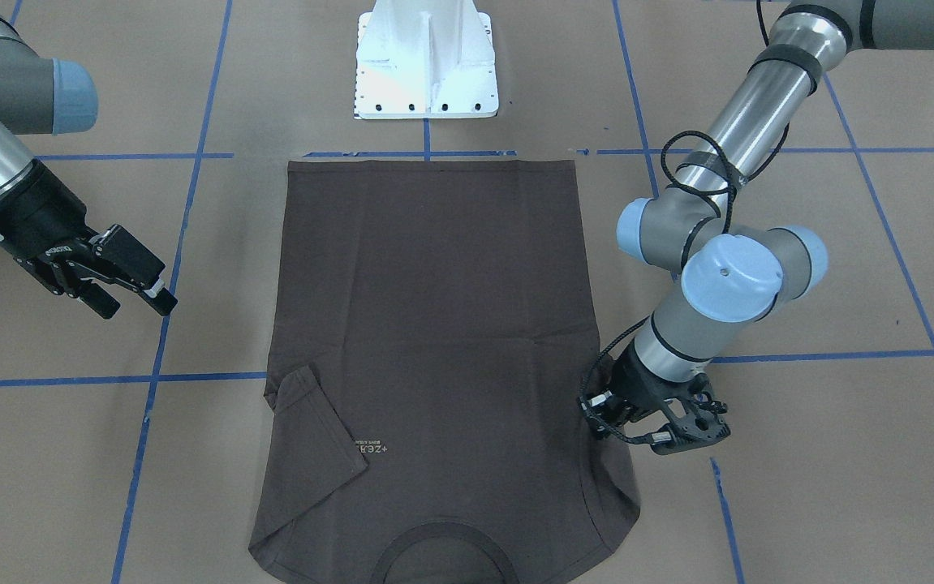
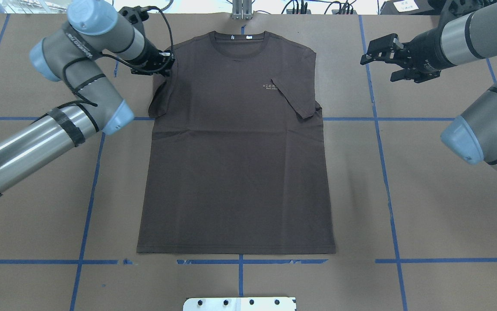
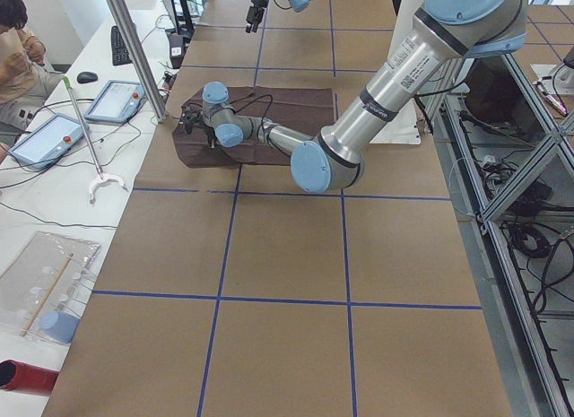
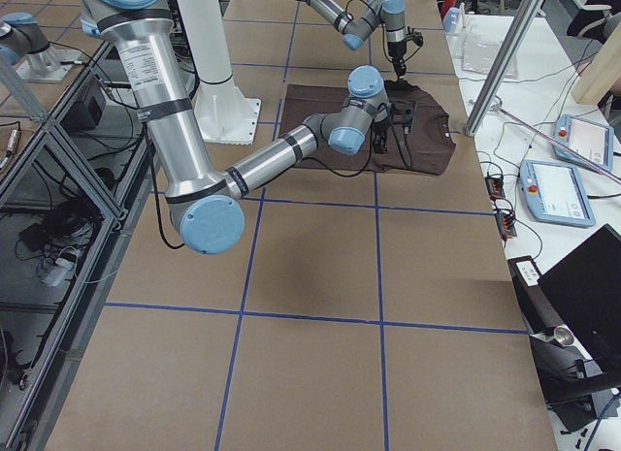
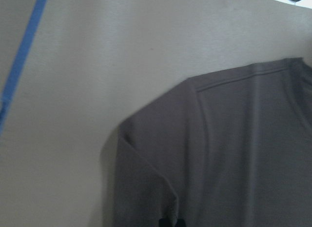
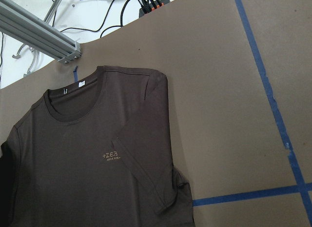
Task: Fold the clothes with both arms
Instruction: 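Move the right gripper down toward the hem corner nearest the robot, then move the left gripper down to the other hem corner beside the right gripper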
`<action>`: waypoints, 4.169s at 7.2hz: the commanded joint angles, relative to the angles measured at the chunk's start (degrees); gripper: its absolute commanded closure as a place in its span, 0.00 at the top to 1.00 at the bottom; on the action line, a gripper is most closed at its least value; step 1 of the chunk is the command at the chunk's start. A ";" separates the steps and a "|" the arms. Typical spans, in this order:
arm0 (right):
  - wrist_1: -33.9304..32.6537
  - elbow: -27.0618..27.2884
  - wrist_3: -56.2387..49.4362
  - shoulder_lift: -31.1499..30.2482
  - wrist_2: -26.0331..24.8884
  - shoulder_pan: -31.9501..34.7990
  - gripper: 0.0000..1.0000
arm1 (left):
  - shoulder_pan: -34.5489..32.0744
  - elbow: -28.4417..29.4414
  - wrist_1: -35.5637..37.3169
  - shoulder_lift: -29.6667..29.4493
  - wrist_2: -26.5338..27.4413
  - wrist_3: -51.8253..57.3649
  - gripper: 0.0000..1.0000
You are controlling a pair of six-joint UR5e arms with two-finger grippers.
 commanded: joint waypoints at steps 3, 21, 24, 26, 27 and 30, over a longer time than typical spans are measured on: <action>0.00 -0.62 -0.26 -0.60 -0.17 -0.82 1.00 | 5.03 3.04 -0.59 -3.51 7.57 -5.21 0.63; -38.23 16.34 52.21 -2.27 -53.17 -57.69 0.87 | 10.83 -33.44 0.02 15.56 7.58 -13.47 0.73; -38.41 16.07 52.03 -4.56 -52.82 -57.07 0.81 | 10.92 -33.53 -0.15 16.00 7.58 -13.47 0.73; -38.41 14.85 51.68 -4.73 -52.82 -56.19 0.80 | 10.92 -33.36 -0.24 16.00 7.49 -13.47 0.73; -38.49 14.15 51.59 -4.91 -52.82 -56.02 0.75 | 10.92 -33.36 -0.24 16.00 7.49 -13.47 0.73; -38.58 14.40 51.51 -5.87 -52.30 -55.67 0.00 | 10.92 -33.36 -0.33 15.91 7.49 -13.38 0.73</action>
